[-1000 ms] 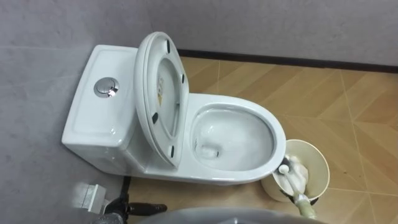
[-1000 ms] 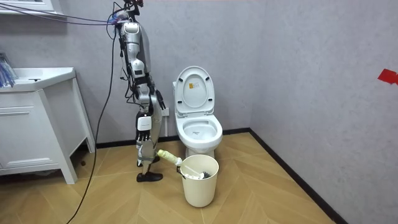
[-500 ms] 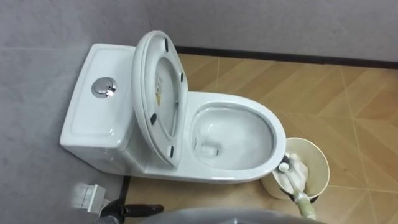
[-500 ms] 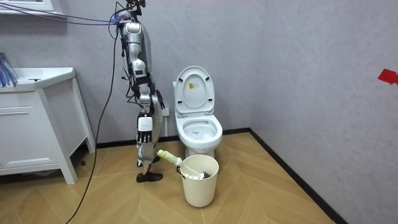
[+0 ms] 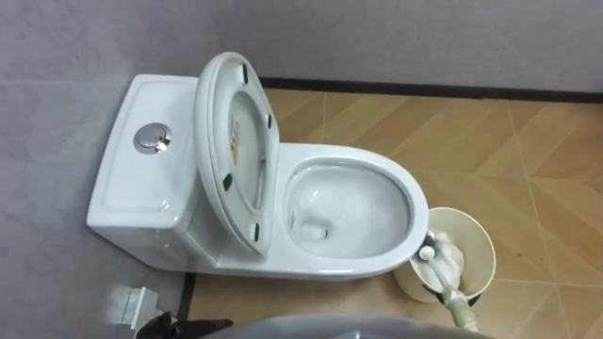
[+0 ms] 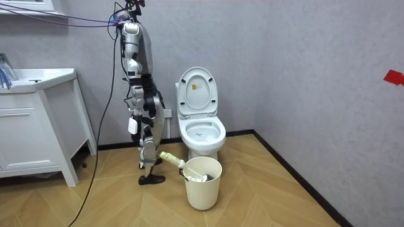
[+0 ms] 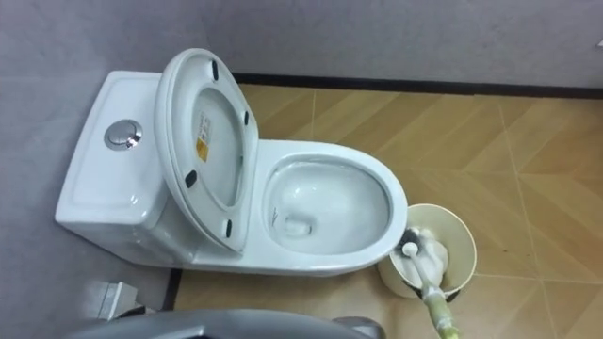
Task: Brush toilet
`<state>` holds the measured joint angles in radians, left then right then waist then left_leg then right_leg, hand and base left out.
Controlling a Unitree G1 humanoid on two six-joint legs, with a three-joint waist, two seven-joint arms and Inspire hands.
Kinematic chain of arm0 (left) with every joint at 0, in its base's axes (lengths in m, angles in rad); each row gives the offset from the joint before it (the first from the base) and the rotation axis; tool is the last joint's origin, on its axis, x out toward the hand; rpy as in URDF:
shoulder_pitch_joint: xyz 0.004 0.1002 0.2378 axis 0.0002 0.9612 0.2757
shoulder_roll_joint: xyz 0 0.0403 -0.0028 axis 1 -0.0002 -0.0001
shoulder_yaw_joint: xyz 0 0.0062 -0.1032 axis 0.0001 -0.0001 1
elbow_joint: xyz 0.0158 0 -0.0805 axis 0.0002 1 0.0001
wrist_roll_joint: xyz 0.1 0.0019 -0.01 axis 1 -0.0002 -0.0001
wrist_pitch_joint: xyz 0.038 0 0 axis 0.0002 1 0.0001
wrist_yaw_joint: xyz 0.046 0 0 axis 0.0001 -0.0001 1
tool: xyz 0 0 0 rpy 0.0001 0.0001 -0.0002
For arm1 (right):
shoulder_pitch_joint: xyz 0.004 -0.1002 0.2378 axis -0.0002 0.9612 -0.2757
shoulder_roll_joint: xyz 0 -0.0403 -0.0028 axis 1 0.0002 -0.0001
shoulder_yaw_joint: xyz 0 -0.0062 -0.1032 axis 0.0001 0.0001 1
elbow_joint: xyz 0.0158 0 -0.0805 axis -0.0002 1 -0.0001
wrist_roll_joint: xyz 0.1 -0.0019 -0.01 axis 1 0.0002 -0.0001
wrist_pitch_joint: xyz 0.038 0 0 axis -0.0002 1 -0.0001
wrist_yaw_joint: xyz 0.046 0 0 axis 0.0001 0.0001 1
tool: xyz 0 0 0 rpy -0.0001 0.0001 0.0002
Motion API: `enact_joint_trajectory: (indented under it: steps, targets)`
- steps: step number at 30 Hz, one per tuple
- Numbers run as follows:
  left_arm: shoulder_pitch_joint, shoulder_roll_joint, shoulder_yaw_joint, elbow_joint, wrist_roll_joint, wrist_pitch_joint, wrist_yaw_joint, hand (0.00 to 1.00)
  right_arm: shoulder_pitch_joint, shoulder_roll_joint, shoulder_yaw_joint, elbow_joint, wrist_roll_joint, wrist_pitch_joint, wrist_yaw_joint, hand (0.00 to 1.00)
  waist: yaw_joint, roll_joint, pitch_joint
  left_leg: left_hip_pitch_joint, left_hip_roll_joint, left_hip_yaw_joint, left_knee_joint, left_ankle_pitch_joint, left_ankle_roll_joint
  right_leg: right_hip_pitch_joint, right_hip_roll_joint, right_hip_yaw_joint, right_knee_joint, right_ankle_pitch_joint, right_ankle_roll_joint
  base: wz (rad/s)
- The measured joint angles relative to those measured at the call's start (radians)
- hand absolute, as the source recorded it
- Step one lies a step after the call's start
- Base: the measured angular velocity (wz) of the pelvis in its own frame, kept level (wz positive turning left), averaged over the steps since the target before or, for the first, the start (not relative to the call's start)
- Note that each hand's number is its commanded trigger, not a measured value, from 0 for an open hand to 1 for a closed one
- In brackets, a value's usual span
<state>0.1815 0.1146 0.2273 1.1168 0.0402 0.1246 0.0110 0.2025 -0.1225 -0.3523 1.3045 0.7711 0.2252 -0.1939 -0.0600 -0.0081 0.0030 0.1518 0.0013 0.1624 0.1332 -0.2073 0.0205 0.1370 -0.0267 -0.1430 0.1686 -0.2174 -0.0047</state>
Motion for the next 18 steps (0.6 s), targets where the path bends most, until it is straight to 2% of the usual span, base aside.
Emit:
enact_joint_trajectory:
  steps: [3,5,9,13,18]
  targets:
    - [0.034,0.019,0.004,-0.002,0.026,0.001,0.019,0.0,-0.031,-0.006,-0.036,-0.043,0.059,-0.023,-0.036,0.0,-0.015,-0.007,-0.0004,-0.003,-0.004,0.001,0.003,0.0,0.0,-0.002,0.001,0.001,0.0,0.0,0.0,0.0]
    - [0.059,0.027,0.004,-0.003,0.084,0.004,0.033,0.0,-0.058,-0.01,-0.058,-0.109,0.082,-0.053,-0.066,0.0,-0.02,-0.011,-0.0013,-0.008,-0.005,0.001,0.006,0.0,0.0,-0.011,-0.001,0.001,0.002,0.001,0.0,0.0]
    - [0.076,0.028,0.0,-0.014,0.132,0.008,0.038,0.0,-0.128,-0.023,-0.059,-0.172,0.078,-0.102,-0.092,0.0,-0.017,-0.017,-0.0029,-0.028,-0.005,0.0,0.019,-0.001,0.002,-0.025,-0.003,0.004,0.002,0.002,0.001,0.02]
    - [0.078,0.033,-0.005,-0.041,0.152,0.003,0.038,0.0,-0.17,-0.048,-0.05,-0.19,0.022,-0.127,-0.102,0.0,-0.017,-0.026,-0.0065,-0.035,-0.006,-0.001,0.025,-0.001,0.002,-0.026,-0.004,0.001,0.001,0.002,0.001,0.01]
    - [0.072,0.05,-0.018,-0.042,0.193,-0.002,0.038,0.0,-0.189,-0.081,-0.022,-0.22,-0.053,-0.14,-0.125,0.0,-0.014,-0.033,-0.0048,-0.038,-0.006,0.0,0.028,-0.001,0.002,-0.031,-0.004,0.004,0.0,0.002,0.001,-0.05]
